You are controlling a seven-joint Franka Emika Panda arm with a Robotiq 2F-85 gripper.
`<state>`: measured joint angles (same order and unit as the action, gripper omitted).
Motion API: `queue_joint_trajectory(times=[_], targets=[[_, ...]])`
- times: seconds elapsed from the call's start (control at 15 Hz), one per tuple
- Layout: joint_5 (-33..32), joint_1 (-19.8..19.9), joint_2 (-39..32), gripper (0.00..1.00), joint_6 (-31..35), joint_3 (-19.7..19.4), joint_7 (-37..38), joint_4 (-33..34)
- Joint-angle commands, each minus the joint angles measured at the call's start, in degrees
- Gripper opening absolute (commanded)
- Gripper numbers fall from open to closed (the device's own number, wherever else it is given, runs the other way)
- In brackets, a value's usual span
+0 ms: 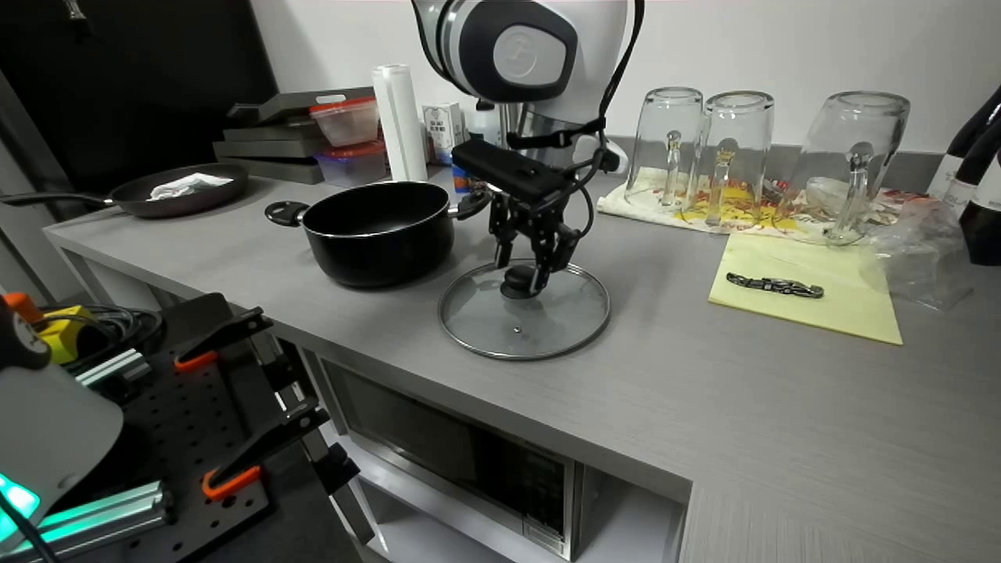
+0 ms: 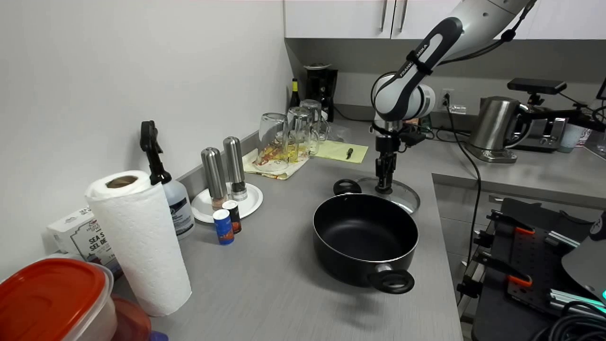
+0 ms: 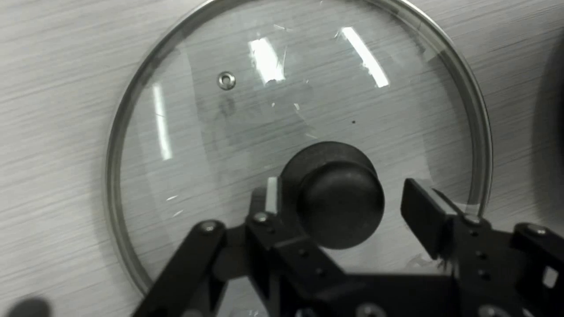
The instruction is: Remove the lid from the pot and place it on the table
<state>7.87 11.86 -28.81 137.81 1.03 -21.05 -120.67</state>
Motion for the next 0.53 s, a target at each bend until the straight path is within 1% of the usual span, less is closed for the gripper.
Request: queue_joint_trajectory(times=[0.0,0.27,0.33,0.47], targets=[[1.45,1.03,1.13,0.99,0.96,1.05,-1.6,-0.85],[1.3,0.64,2.25,1.0,2.39,0.71,-0.48,-1.78],[-0.06,0.13,0.5,1.0,0.45,0.17,0.02,0.02],[-0.07,0.14,0.66,1.0,0.99,0.18,0.03,-0.01]])
